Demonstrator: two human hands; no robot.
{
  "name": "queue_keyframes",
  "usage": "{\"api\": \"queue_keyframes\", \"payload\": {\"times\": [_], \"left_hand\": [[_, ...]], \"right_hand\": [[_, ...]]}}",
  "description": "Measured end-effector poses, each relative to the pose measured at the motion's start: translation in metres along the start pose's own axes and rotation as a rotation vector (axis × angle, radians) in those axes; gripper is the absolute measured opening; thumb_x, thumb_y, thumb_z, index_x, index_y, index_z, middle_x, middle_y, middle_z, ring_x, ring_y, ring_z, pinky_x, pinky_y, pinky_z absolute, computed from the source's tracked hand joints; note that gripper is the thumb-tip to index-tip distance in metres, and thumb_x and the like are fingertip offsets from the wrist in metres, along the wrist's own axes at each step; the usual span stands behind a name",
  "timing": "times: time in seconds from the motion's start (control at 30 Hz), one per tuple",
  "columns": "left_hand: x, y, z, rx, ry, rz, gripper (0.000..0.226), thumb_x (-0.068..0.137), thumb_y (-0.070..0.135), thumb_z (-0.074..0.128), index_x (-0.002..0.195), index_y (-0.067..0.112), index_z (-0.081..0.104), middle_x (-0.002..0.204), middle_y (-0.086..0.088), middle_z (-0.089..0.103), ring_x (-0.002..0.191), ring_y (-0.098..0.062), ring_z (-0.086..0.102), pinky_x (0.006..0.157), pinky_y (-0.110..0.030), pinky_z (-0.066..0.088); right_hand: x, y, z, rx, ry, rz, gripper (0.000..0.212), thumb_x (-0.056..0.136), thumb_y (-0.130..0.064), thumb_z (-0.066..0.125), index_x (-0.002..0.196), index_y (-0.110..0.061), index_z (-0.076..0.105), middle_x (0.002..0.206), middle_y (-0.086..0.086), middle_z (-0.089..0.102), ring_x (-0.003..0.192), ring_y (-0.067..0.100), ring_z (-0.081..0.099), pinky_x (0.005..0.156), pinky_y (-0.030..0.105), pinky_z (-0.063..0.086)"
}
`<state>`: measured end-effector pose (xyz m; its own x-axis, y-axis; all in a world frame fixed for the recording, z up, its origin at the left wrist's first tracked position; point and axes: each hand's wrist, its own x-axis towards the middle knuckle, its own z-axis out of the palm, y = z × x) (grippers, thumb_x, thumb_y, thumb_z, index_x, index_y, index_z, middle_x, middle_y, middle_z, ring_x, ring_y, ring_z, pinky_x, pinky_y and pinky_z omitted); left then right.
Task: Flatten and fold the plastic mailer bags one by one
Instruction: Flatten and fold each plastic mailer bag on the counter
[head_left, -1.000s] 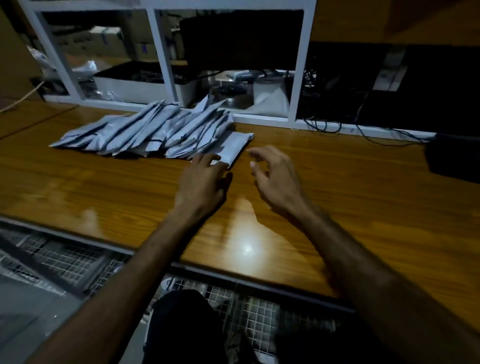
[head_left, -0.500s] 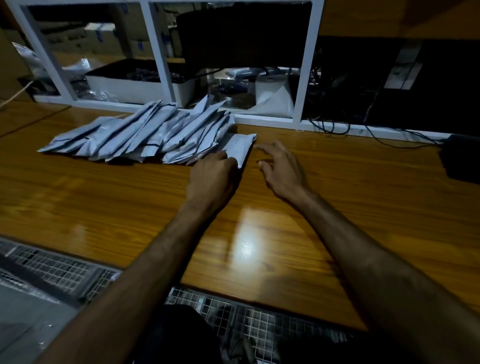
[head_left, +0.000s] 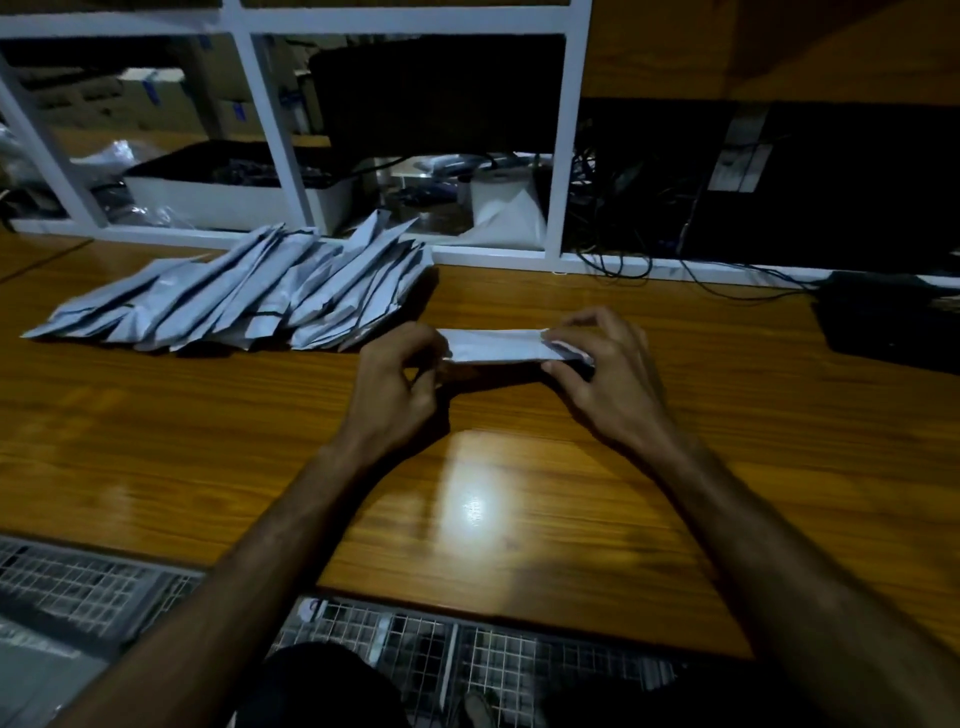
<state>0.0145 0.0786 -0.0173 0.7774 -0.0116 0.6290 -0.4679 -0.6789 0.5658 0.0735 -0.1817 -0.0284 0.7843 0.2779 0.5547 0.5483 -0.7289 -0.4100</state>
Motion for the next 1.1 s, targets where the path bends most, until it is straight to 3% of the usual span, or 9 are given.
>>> {"api": "queue_keyframes", "payload": {"times": [0.1,0.27,0.47,0.57,0.63,0.73,0.83,1.0,1.1], "left_hand": [[-0.009,0.013,0.005,-0.069,-0.066,0.015,0.009,0.087,0.006,0.063,0.093,0.012,0.065,0.096,0.003,0.065,0.098,-0.015,0.065,0.083,-0.045,0.057],[-0.014,0.022,0.008,-0.064,-0.182,0.021,0.005,0.091,0.013,0.063,0.094,0.017,0.063,0.101,0.005,0.065,0.107,-0.011,0.062,0.085,-0.038,0.058],[-0.023,0.037,0.009,-0.117,-0.282,-0.054,0.021,0.096,-0.005,0.061,0.091,0.015,0.062,0.089,0.001,0.066,0.078,-0.011,0.066,0.060,-0.019,0.050],[-0.029,0.041,0.007,-0.061,-0.291,-0.022,0.023,0.093,-0.006,0.066,0.091,0.016,0.064,0.093,0.007,0.067,0.090,-0.006,0.065,0.072,-0.012,0.050],[-0.036,0.044,0.004,-0.008,-0.306,0.045,0.019,0.092,-0.004,0.067,0.093,0.015,0.066,0.096,0.008,0.066,0.097,-0.005,0.063,0.080,-0.015,0.051],[-0.049,0.048,0.000,0.050,-0.341,0.165,0.011,0.089,0.006,0.063,0.095,0.013,0.068,0.095,0.004,0.066,0.094,-0.009,0.064,0.079,-0.031,0.055],[-0.060,0.054,-0.003,0.065,-0.349,0.216,0.010,0.086,0.004,0.066,0.092,0.012,0.069,0.095,0.003,0.066,0.089,-0.012,0.065,0.074,-0.027,0.053],[-0.069,0.073,-0.009,0.059,-0.217,0.086,0.014,0.087,0.014,0.057,0.091,0.015,0.070,0.096,0.006,0.067,0.090,-0.011,0.064,0.072,-0.037,0.054],[-0.072,0.099,0.006,0.165,-0.130,-0.017,0.019,0.092,0.022,0.058,0.100,0.016,0.075,0.102,0.003,0.070,0.093,-0.012,0.062,0.081,-0.039,0.055]], "right_hand": [[-0.020,0.007,-0.016,-0.003,-0.035,-0.003,0.032,0.092,-0.036,0.073,0.123,-0.029,0.071,0.126,-0.010,0.057,0.122,0.017,0.051,0.101,0.039,0.039],[-0.053,0.006,-0.039,0.001,0.026,-0.091,0.020,0.090,-0.025,0.079,0.109,-0.022,0.074,0.114,-0.008,0.068,0.110,0.012,0.060,0.091,0.039,0.044],[-0.079,0.001,-0.055,-0.112,0.035,-0.170,0.012,0.090,-0.020,0.079,0.099,-0.018,0.072,0.106,-0.004,0.069,0.104,0.017,0.062,0.082,0.035,0.043],[-0.090,-0.004,-0.061,-0.124,0.030,-0.177,0.011,0.090,-0.020,0.078,0.099,-0.018,0.072,0.106,-0.004,0.068,0.103,0.017,0.061,0.082,0.032,0.039],[-0.099,-0.008,-0.067,-0.113,0.031,-0.170,0.009,0.091,-0.020,0.078,0.097,-0.020,0.071,0.106,-0.006,0.068,0.104,0.016,0.062,0.083,0.032,0.039],[-0.112,-0.013,-0.074,-0.103,0.038,-0.159,0.009,0.091,-0.020,0.079,0.095,-0.020,0.071,0.105,-0.008,0.068,0.103,0.014,0.063,0.083,0.032,0.040],[-0.123,-0.016,-0.078,-0.101,0.018,-0.132,0.009,0.091,-0.022,0.078,0.097,-0.021,0.072,0.107,-0.008,0.069,0.104,0.013,0.063,0.083,0.031,0.040],[-0.129,-0.021,-0.081,-0.040,0.049,0.007,0.024,0.095,-0.034,0.067,0.113,-0.020,0.074,0.116,-0.007,0.072,0.111,0.011,0.064,0.088,0.026,0.039],[-0.126,-0.028,-0.076,-0.050,0.027,0.121,0.033,0.100,-0.034,0.057,0.125,-0.018,0.072,0.128,-0.005,0.071,0.121,0.013,0.062,0.096,0.028,0.043]]}}
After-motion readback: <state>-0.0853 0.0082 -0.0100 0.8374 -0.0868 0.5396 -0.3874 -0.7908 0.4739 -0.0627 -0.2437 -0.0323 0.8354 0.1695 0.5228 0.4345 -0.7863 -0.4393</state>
